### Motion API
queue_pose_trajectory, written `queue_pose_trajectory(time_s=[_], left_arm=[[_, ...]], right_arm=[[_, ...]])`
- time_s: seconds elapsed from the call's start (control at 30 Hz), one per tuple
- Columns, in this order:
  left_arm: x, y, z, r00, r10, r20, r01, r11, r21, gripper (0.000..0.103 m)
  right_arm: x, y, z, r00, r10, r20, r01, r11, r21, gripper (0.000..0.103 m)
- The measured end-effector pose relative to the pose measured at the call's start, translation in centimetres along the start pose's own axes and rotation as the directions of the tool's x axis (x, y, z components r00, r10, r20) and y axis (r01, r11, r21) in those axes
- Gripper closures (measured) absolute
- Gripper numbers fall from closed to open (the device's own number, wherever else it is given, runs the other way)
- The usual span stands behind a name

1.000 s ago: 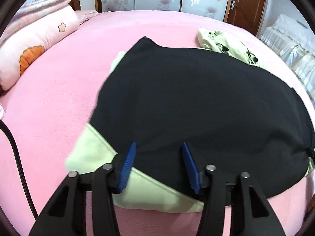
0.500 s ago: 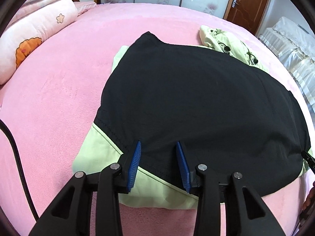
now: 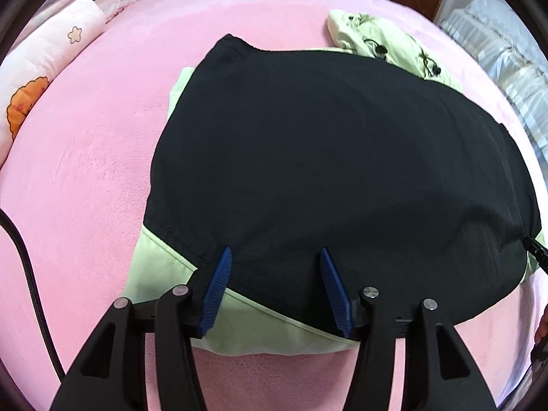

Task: Fold large clothes
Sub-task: 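Smooth the folded jacket flat with both tools, then grasp the green hood with both tools and lift it up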

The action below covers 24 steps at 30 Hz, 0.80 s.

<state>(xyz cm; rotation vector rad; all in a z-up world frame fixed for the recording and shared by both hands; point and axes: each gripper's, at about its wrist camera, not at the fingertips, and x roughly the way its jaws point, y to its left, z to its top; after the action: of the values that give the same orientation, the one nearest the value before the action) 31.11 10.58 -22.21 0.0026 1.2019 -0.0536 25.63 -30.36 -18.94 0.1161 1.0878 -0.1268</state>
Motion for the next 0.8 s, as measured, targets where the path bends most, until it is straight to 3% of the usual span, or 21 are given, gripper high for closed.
queue_pose_trajectory(time_s=[0.1,0.23,0.43,0.6,0.73,0.8], left_arm=[[-0.6,-0.3,0.6,0.999,-0.021,-0.038,0.021,1.0,-0.015,0.049],[-2.4,-1.3,1.2,0.999,-0.041,-0.035,0.041,0.999,-0.001,0.049],[-6.5,-4.8,2.0,1.0,-0.014,0.003,0.013,0.991,0.136,0.049],[-10.2,-7.2,3.7,0.996,0.036,0.078,-0.054,0.968,0.245,0.049],[-12.6,-9.1,6.6,0.989,0.047,0.143,-0.089,0.949,0.301,0.047],[-13.6,-10.1,8.5,0.98,0.065,0.187,-0.123,0.939,0.321,0.044]], right_arm=[[-0.3,0.6,0.5,0.999,-0.006,-0.046,0.006,1.0,-0.019,0.068],[-1.1,1.1,0.9,0.995,0.032,-0.095,-0.034,0.999,-0.021,0.068],[-3.9,2.6,2.2,0.993,0.054,-0.103,-0.061,0.996,-0.063,0.068],[-7.2,4.6,5.6,0.996,0.07,-0.058,-0.077,0.989,-0.126,0.068],[-10.5,6.3,10.0,0.995,0.099,0.023,-0.093,0.982,-0.167,0.068],[-11.7,7.0,12.1,0.992,0.112,0.064,-0.1,0.98,-0.174,0.06]])
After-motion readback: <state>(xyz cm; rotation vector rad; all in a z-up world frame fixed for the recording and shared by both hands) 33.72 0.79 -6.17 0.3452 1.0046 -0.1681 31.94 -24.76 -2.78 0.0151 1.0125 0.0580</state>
